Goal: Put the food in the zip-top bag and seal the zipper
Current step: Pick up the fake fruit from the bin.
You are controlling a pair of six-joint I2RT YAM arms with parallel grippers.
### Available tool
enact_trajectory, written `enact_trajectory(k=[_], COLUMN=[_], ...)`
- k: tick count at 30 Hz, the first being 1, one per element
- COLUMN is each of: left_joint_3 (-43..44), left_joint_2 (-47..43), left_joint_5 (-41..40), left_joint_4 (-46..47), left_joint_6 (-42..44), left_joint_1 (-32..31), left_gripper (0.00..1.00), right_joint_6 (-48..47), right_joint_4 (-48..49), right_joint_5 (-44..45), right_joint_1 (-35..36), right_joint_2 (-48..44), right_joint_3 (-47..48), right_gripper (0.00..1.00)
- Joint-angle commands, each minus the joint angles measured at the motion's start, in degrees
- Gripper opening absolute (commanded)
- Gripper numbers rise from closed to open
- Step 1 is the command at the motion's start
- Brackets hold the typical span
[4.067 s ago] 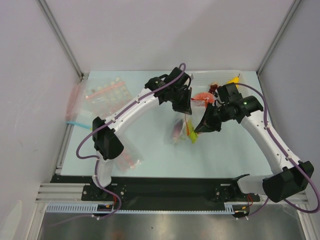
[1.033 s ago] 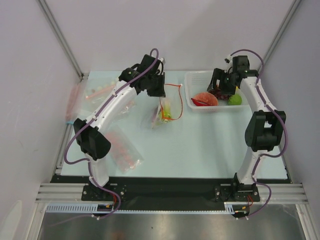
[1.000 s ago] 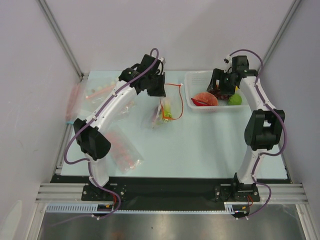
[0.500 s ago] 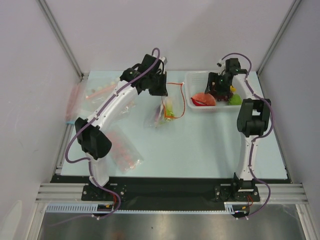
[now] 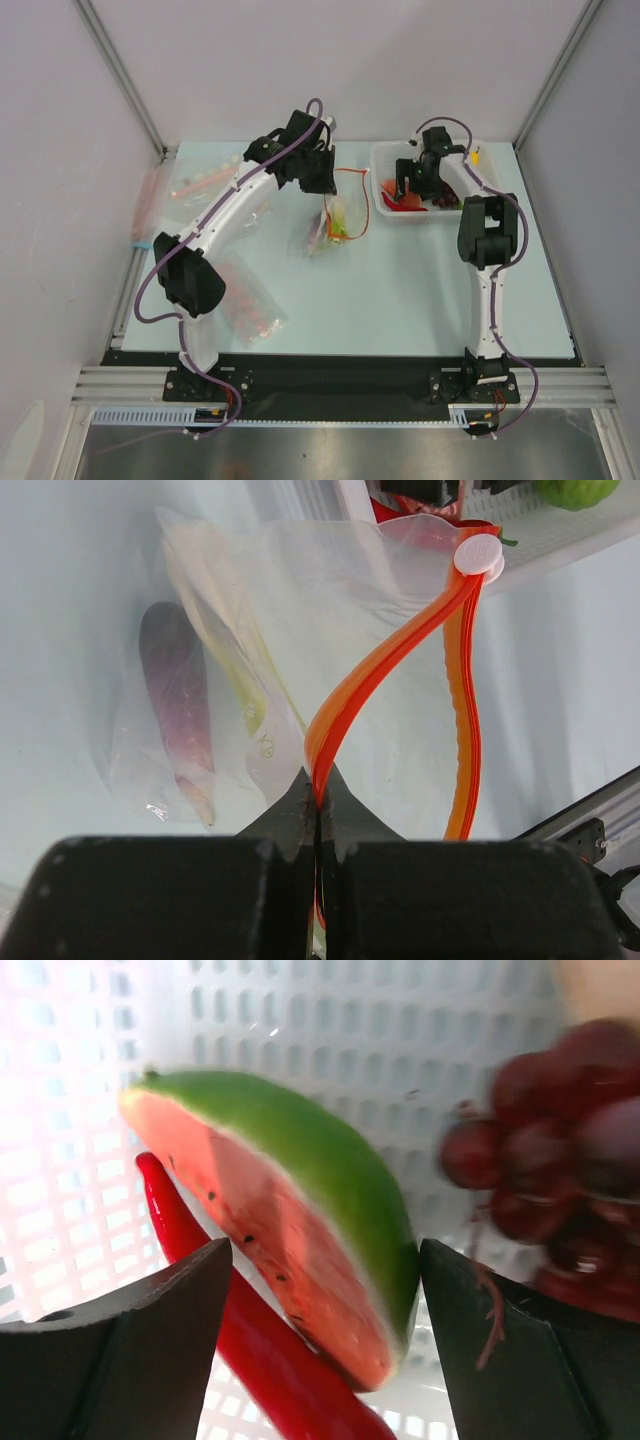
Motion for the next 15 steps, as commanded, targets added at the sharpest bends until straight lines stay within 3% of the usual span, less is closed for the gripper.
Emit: enact_trajectory(k=[1,10,14,15], left_joint_3=[0.6,-1.9,-2.3,-2.3], left_joint_2=[-1.1,-3.0,-3.7,-3.8], left_joint_5=[1.1,-0.6,-1.2,-1.3], left_joint_4=[1.9,1.9,1.9,1.9], left_joint_6=[0.2,0.8,1.1,1.2], left_joint_1=[-0.1,-0.1,-0.1,-0.1], left_gripper=[0.0,0.0,0.0,0.01], right_joint_6=[-1.0,-1.3,-0.4,-0.4], right_joint_4=[0.7,-0.2,0.3,0.1], right_joint_5=[2.3,8.7,9.7,9.7], right_joint_1=[1.4,3.7,3.5,3.5], right_joint_2=[-2.0,-1.0,-0.7,-0.6], right_joint_3=[-0.9,-2.0,-0.7,0.2], right_gripper=[0.81,0.88,0.82,0.73])
